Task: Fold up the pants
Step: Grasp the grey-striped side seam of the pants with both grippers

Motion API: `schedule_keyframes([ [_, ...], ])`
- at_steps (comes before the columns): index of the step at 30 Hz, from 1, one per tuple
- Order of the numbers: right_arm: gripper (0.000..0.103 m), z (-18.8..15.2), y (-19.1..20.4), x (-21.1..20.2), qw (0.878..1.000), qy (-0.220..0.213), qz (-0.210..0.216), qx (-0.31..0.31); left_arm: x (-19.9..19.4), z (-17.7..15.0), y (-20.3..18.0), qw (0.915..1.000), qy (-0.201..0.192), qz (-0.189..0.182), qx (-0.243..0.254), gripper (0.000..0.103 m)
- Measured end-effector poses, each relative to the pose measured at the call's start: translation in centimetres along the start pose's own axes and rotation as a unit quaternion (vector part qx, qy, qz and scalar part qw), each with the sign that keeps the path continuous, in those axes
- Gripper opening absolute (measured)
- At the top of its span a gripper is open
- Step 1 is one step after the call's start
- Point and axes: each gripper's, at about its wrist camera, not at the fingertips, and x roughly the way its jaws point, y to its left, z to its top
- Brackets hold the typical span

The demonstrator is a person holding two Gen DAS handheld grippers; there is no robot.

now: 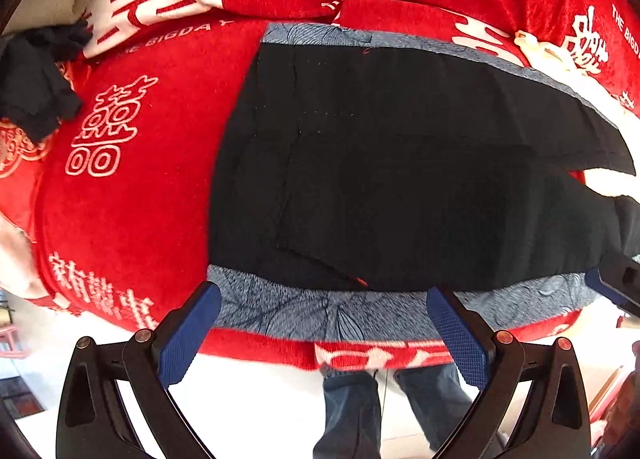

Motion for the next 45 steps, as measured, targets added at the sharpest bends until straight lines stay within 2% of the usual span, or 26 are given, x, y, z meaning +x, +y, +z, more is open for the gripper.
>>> schedule_keyframes([
  [3,0.103,-0.7,-0.2,2.1,0.999,0.013,0.031,0.004,1.6,-0.6,1.4,0.9996,-0.015,-0.019,-0.011,0.103],
  [5,0.103,-1.5,-0.4,3.7,0.998,0.034,0.046,0.013,2.7,-1.5,3.5,0.9963,-0.012,-0.068,-0.052,0.103],
  [8,0.102,-3.4,-0.9,6.8,0.993,0.078,0.088,0.031,4.2,-3.2,6.7,0.9815,0.002,-0.147,-0.123,0.103],
  [9,0.099,-4.2,-1.1,7.9,0.991,0.089,0.097,0.039,4.7,-3.9,7.4,0.9787,0.005,-0.157,-0.131,0.1],
  [12,0.078,-5.9,-2.0,10.2,0.986,0.102,0.122,0.054,5.6,-5.1,8.1,0.9771,0.015,-0.168,-0.13,0.099],
  [18,0.074,-7.3,-4.2,10.7,0.983,0.069,0.147,0.09,6.8,-6.5,8.7,0.9675,0.032,-0.208,-0.14,0.099],
  [20,0.075,-6.9,-4.6,10.0,0.979,0.042,0.165,0.11,7.7,-6.5,9.1,0.9593,0.036,-0.229,-0.161,0.099],
  [23,0.073,-6.2,-5.2,10.1,0.971,0.037,0.185,0.147,9.5,-6.3,9.6,0.9369,0.051,-0.27,-0.216,0.099],
  [25,0.029,-5.8,-4.7,9.9,0.968,0.034,0.2,0.146,10.0,-6.1,9.6,0.9211,0.05,-0.295,-0.249,0.099],
  [26,0.028,-5.5,-4.4,9.5,0.968,0.032,0.21,0.137,10.1,-5.7,9.3,0.9151,0.047,-0.306,-0.258,0.099],
  [27,0.028,-5.3,-4.1,9.1,0.968,0.029,0.214,0.126,10.2,-5.4,8.9,0.9129,0.044,-0.313,-0.259,0.095],
  [28,0.028,-5.1,-3.7,8.6,0.97,0.03,0.212,0.111,10.1,-4.9,8.1,0.9151,0.039,-0.313,-0.251,0.084],
  [30,0.028,-5.0,-3.8,7.9,0.978,0.036,0.187,0.088,10.2,-4.3,7.4,0.9201,0.041,-0.311,-0.234,0.072],
  [32,0.028,-5.3,-5.1,7.1,0.984,0.033,0.153,0.086,10.5,-4.0,6.7,0.925,0.044,-0.304,-0.224,0.072],
  [34,0.033,-5.8,-7.4,5.8,0.986,0.024,0.125,0.106,10.7,-3.9,6.8,0.9261,0.048,-0.3,-0.223,0.072],
  [37,0.047,-6.6,-11.0,3.3,0.982,-0.015,0.119,0.149,10.8,-3.7,7.1,0.9239,0.049,-0.305,-0.225,0.072],
  [38,0.047,-6.9,-12.2,2.7,0.977,-0.03,0.124,0.168,10.8,-3.6,7.2,0.9251,0.051,-0.304,-0.222,0.069],
  [39,0.047,-7.1,-13.6,2.2,0.969,-0.047,0.144,0.197,10.7,-3.9,7.5,0.928,0.052,-0.298,-0.217,0.06],
  [41,0.047,-7.5,-15.6,2.5,0.946,-0.059,0.19,0.255,10.9,-4.1,8.0,0.9291,0.058,-0.296,-0.214,0.052],
  [42,0.046,-7.8,-16.4,2.7,0.932,-0.063,0.215,0.286,10.9,-4.0,8.3,0.9277,0.062,-0.296,-0.218,0.041],
  [43,0.036,-8.0,-16.7,2.9,0.922,-0.067,0.229,0.305,10.9,-4.0,8.6,0.9265,0.066,-0.296,-0.223,0.036],
  [44,0.025,-8.1,-16.9,2.9,0.916,-0.071,0.235,0.316,10.7,-4.0,8.9,0.9241,0.066,-0.299,-0.229,0.034],
  [45,0.01,-8.1,-17.0,2.7,0.914,-0.075,0.234,0.322,10.5,-4.0,9.1,0.9232,0.067,-0.299,-0.233,0.028],
])
